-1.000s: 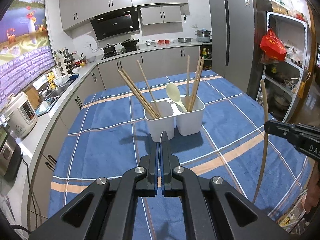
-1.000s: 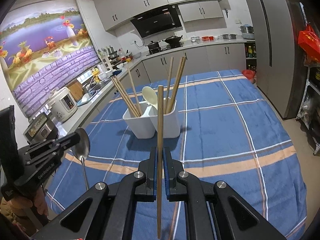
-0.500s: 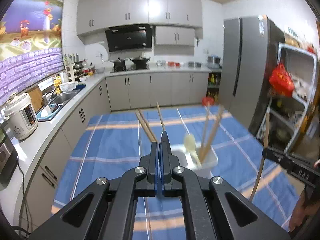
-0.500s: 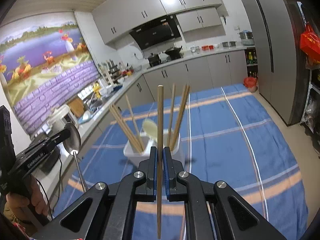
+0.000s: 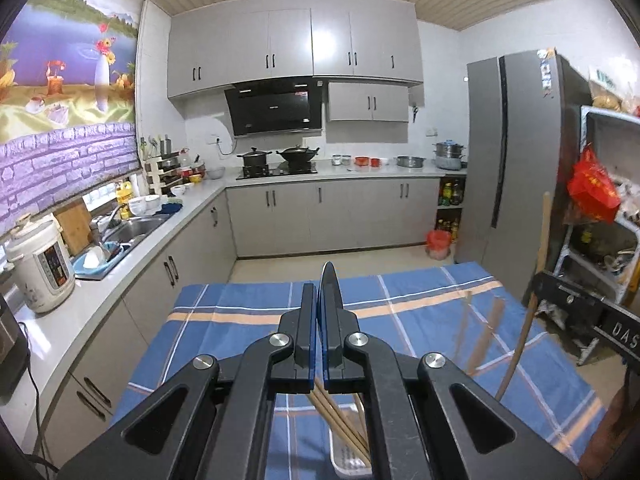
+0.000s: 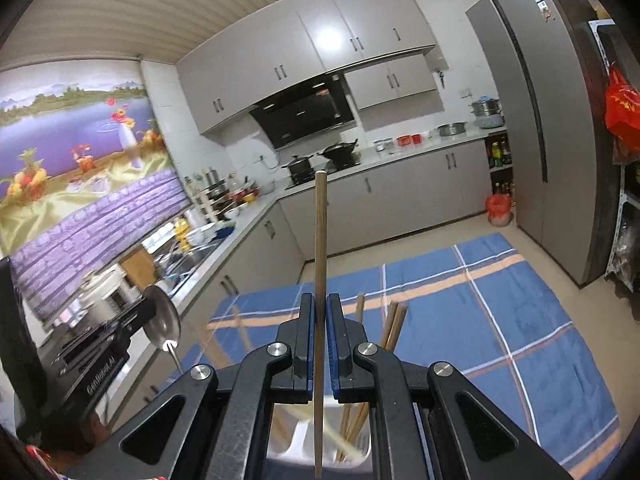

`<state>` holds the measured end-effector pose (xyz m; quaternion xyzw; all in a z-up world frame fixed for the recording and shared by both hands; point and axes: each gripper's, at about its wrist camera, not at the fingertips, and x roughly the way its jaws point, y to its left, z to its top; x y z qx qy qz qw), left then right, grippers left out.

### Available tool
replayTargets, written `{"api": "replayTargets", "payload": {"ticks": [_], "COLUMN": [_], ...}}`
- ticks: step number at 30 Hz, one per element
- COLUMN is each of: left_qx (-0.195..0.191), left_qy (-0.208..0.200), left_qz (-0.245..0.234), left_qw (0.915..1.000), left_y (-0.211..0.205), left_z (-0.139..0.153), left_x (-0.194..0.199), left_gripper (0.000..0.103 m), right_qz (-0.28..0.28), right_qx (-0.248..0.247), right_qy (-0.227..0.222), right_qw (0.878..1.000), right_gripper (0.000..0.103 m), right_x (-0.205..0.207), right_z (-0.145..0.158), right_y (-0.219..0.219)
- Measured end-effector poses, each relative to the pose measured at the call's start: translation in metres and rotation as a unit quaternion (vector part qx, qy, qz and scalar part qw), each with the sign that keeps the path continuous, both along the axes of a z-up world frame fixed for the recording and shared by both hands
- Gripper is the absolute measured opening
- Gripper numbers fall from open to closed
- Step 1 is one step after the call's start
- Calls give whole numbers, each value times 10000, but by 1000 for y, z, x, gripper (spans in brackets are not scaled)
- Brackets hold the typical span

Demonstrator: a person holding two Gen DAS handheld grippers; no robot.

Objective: Organize utensils
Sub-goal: 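Lower the spoon and chopstick into the holder and open both tools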

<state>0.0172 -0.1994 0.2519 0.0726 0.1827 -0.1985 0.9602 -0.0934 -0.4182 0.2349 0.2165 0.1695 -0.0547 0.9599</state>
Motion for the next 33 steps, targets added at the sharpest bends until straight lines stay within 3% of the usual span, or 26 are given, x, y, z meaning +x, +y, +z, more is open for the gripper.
{"api": "replayTargets", "payload": {"ticks": [7, 16, 30, 32, 33], "left_qx": [304, 562, 524, 455, 421], "left_qy": [124, 471, 523, 556, 569], "left_qz": [82, 7, 22, 58, 70], "left_qw": [9994, 9973, 9973, 9974, 9975], "left_y": [-25, -31, -17, -11, -10], "left_z": [-37, -67, -55, -50, -48], "left_x": [32, 36, 9, 5, 3], "left_gripper": [2, 2, 7, 7, 7], "right_qz": [-187, 17, 208, 213, 217], "right_qx": [-252, -196, -24, -21, -14], "right_qy": [248, 662, 940, 952, 948], "right_qw": [9992, 9976, 9953, 9952, 9953], "right_gripper": [6, 6, 8, 12, 19], "right_x": [34, 36, 27, 26, 24], "right_z": [-28, -65, -83, -84, -84], "right_y": [0, 4, 5, 4, 4]}}
